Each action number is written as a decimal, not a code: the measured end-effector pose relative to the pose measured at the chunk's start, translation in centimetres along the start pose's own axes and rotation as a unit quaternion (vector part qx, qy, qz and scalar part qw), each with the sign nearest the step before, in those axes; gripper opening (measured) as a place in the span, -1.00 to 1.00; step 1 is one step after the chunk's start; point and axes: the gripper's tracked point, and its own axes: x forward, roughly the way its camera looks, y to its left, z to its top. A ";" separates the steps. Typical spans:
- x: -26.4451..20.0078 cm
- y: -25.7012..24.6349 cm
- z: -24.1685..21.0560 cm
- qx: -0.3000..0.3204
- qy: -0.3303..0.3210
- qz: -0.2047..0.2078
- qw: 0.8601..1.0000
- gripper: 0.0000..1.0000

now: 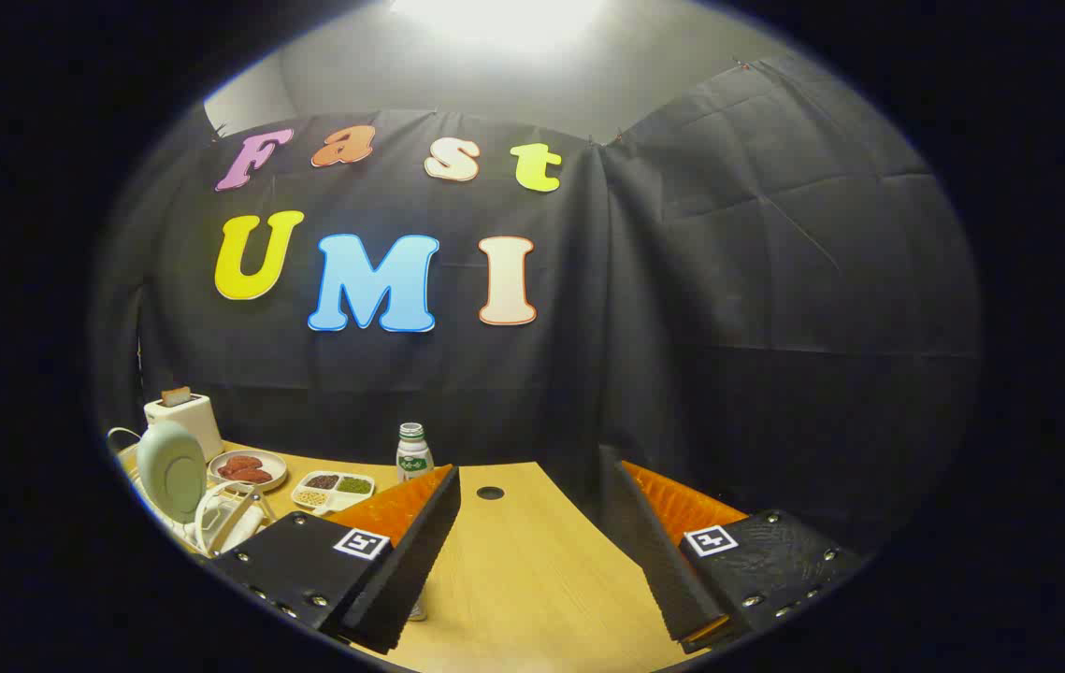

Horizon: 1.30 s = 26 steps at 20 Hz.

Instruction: Take the plate from the dish rack, then take the spoon from the basket and place it into the plate.

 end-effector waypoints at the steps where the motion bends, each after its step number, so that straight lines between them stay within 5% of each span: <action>1: -0.9 1.4 0.5 0.002 0.005 0.005 1.000 0.98; 14: -6.6 26.6 3.3 0.057 0.041 0.188 0.980 0.98; 26: -3.3 40.0 -5.6 0.099 0.178 0.226 0.953 0.92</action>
